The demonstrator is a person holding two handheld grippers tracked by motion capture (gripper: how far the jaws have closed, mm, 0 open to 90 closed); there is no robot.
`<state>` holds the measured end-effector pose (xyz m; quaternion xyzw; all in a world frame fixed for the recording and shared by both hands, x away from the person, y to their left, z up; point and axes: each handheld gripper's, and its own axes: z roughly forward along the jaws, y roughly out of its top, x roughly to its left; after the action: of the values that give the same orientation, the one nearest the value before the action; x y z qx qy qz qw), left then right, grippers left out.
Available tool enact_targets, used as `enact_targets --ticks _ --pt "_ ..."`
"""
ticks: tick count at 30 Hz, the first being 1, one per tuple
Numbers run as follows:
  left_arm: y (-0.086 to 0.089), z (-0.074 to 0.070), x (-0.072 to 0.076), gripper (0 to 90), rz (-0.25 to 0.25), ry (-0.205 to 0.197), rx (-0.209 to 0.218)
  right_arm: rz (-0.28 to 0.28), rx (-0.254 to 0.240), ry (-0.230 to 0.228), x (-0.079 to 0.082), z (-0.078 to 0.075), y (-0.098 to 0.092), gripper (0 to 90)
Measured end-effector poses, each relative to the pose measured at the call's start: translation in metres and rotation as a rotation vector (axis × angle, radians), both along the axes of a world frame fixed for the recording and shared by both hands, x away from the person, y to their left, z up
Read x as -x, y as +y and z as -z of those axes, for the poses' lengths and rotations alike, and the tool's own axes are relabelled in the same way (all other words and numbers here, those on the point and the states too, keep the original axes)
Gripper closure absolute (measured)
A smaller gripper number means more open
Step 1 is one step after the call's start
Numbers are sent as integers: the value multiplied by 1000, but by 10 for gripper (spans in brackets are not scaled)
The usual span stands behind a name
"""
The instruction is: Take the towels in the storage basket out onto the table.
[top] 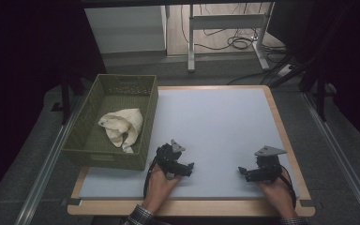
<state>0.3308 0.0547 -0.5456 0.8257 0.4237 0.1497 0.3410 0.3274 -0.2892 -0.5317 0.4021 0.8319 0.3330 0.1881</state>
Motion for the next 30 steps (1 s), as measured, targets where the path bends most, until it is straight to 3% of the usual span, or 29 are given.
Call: enact_targets --ticks 16,23,30 --pt "0 0 -1 0 14 8 1 0 0 0 0 0 0 27" --pt "2 -3 -3 14 61 14 4 0 0 0 0 0 0 27" --pt "-1 -14 -8 20 101 14 20 0 0 0 0 0 0 27"
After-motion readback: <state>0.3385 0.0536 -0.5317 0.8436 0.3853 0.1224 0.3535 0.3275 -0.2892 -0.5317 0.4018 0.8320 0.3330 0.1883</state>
